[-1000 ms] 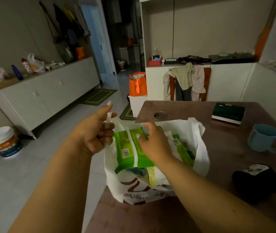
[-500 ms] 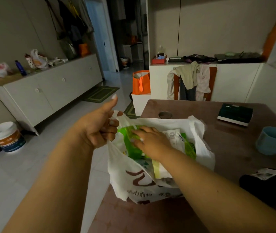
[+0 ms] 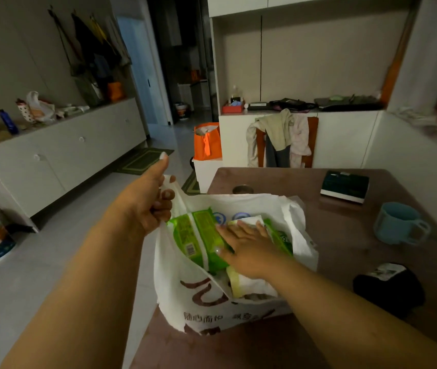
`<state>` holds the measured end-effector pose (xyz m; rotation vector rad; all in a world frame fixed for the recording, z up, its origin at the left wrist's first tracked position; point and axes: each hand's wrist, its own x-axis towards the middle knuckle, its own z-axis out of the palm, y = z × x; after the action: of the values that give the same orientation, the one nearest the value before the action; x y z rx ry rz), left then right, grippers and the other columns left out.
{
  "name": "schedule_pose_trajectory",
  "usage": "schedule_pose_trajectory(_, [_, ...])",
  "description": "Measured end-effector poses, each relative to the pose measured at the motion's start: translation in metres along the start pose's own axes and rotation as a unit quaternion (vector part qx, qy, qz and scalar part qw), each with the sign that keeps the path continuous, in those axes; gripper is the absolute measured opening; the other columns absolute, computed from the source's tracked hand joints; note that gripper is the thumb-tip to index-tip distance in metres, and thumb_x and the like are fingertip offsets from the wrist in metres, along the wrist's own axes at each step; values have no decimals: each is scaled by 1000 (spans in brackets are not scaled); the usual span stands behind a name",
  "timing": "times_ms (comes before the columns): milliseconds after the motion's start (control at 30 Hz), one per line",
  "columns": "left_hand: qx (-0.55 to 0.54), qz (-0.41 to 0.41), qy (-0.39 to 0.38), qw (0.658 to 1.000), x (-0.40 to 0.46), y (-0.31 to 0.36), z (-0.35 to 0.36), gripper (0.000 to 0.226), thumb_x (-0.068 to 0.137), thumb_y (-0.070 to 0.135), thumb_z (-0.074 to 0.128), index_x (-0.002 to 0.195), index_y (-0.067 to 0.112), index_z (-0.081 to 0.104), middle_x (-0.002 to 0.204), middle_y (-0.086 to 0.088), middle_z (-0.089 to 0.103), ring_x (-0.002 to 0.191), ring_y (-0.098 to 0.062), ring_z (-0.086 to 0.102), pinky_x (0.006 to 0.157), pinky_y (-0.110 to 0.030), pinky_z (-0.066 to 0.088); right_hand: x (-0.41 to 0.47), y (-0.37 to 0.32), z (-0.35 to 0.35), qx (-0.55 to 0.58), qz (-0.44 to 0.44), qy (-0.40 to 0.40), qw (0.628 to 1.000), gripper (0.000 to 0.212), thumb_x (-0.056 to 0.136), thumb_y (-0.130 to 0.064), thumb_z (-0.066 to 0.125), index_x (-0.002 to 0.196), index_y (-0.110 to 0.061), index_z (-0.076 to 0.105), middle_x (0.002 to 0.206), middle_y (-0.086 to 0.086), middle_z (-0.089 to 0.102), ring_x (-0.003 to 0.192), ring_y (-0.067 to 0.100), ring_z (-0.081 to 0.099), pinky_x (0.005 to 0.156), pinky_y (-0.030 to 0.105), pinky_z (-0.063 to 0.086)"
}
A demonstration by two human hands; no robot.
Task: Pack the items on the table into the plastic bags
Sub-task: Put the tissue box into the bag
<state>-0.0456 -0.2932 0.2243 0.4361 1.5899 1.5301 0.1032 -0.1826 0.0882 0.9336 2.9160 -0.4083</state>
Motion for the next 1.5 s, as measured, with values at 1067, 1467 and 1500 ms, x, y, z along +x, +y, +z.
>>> schedule_pose_trajectory(1067, [652, 183, -95, 729, 197, 2, 259, 38, 94, 53, 40, 75, 23, 55, 83, -1, 59, 80, -17, 56, 78, -33, 40, 20, 285, -98, 448, 303, 242, 805, 30, 93, -30, 58, 95, 0, 65, 96, 23, 69, 86, 34, 67, 87, 42, 53])
schedule_pose_trajectory(1467, [676, 135, -197, 697, 300, -29, 301, 51, 90, 59, 40, 127, 26, 53, 136, 1, 54, 122, -22, 52, 106, -42, 40, 135, 404, -83, 204, 335, 217, 894, 28, 82, -28, 68, 101, -13, 56, 103, 8, 61, 95, 27, 60, 83, 38, 54])
schedule_pose_trajectory(1500, [680, 143, -190, 694, 308, -33, 302, 52, 90, 60, 39, 126, 26, 54, 135, 1, 54, 121, -20, 52, 105, -40, 40, 142, 415, -81, 181, 333, 205, 902, 37, 80, -29, 70, 109, -11, 56, 109, 8, 61, 100, 28, 59, 86, 39, 53])
